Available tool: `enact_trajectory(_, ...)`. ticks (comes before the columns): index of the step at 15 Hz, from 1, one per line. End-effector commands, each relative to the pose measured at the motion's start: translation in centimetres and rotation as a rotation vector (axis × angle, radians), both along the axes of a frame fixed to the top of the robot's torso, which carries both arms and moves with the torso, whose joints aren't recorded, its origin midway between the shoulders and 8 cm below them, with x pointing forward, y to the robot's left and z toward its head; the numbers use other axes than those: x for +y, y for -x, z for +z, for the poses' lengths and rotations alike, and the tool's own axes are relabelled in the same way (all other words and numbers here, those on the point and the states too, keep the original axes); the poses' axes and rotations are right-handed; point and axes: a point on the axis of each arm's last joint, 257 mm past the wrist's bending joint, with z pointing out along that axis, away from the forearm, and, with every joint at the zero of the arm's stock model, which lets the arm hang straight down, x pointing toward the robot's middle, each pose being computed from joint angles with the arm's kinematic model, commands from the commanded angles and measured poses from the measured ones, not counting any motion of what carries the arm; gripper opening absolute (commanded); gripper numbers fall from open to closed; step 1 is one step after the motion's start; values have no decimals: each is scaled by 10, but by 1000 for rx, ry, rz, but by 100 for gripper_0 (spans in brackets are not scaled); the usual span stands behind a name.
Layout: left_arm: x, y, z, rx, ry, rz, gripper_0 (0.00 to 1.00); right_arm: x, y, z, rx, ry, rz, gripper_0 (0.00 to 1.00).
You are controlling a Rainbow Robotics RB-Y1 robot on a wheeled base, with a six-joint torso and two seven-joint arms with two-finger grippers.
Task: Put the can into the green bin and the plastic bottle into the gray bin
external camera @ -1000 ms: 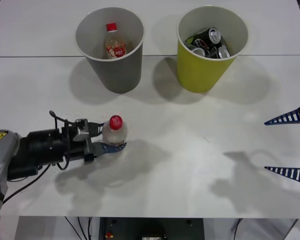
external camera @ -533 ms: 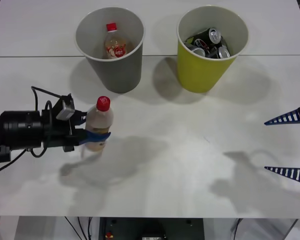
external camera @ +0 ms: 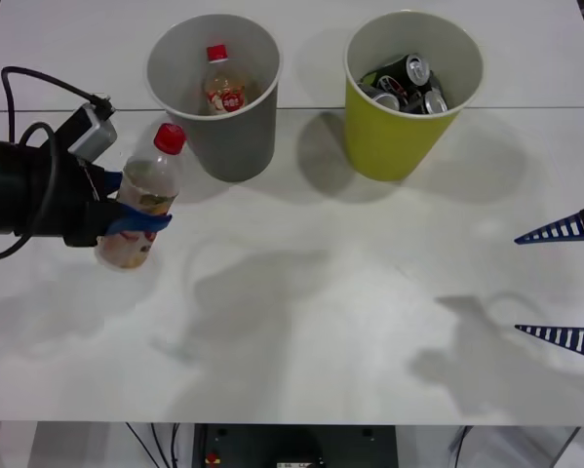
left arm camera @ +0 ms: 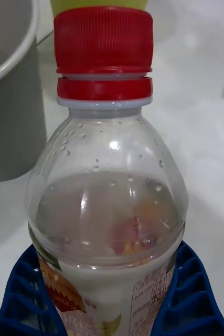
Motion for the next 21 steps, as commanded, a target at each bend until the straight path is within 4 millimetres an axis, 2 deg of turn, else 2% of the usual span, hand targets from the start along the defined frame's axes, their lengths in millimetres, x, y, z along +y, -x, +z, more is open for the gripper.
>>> enact_trajectory(1,-1,-9,20,18,-26,41,0,0,0,0,0,0,0,100)
enact_trajectory(3,-8,-17,38,5,-59,48,0,0,0,0,0,0,0,100)
enact_trajectory(6,-20,-42,91,-60,-26,42,0,0,0,0,0,0,0,100)
enact_trajectory(7,-22,-49,102,-65,-11,41,1,0,0,0,0,0,0,100)
enact_trajectory(13,-47,-92,157,-23,-26,16,0,0,0,0,0,0,0,100)
enact_trajectory(17,-56,-120,173,32,-54,50,0,0,0,0,0,0,0,100)
enact_trajectory(21,-66,-137,168,89,-55,84,0,0,0,0,0,0,0,100)
